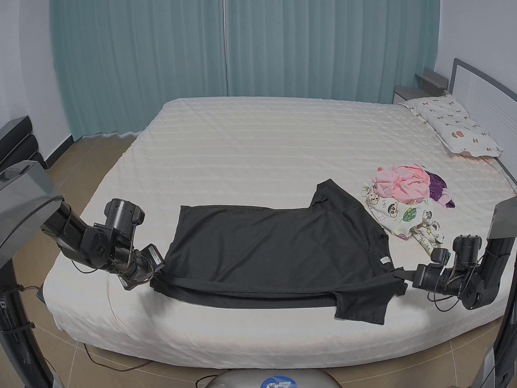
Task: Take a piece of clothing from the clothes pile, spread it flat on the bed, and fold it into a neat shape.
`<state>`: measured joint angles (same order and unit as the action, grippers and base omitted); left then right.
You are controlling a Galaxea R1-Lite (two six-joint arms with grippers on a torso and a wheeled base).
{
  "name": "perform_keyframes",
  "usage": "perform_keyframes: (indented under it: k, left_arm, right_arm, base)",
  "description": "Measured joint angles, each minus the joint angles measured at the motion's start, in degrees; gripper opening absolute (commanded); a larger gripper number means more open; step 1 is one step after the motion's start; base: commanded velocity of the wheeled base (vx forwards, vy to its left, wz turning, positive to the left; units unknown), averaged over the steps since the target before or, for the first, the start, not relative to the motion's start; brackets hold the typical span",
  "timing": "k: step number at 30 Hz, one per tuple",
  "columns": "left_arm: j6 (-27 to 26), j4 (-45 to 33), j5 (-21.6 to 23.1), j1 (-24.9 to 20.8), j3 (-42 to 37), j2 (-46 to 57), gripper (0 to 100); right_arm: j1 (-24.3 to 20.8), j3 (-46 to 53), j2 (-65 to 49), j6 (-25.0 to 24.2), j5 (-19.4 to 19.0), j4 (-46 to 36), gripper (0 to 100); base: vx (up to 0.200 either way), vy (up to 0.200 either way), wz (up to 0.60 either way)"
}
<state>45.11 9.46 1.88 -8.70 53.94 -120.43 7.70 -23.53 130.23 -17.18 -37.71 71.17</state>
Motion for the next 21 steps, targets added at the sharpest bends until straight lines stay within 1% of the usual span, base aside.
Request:
perform_keyframes:
  k: [3,8,13,17,21]
  left_arm:
    - [0.41,-1.26,0.01,0.02,2.65,-1.67,0]
    - [3.12,-3.04,0.0,0.16,7.74,-4.77,0]
    - [3.8,-3.67,0.11,1.16,10.63,-6.41,0]
    - [3.85,-5.58,0.33,1.96,12.23,-7.08,0]
    - [3.85,-6.49,1.67,2.43,12.95,-7.38,0]
  right_arm:
    - [-0.55,-1.99,0.61,-0.06,0.32,-1.97,0]
    - [-1.51,-5.68,1.33,-0.15,0.65,-4.85,0]
    - [-1.82,-9.08,1.68,-0.33,0.71,-7.97,0]
    - [-1.9,-11.25,1.82,-2.63,0.67,-8.63,0]
    - [-1.9,-12.63,1.82,-4.52,0.65,-8.74,0]
  base:
    - [0.0,0.0,0.0]
    - [0.0,0.0,0.0]
    - [0.0,0.0,0.0]
    - [0.0,0.0,0.0]
    - [0.0,0.0,0.0]
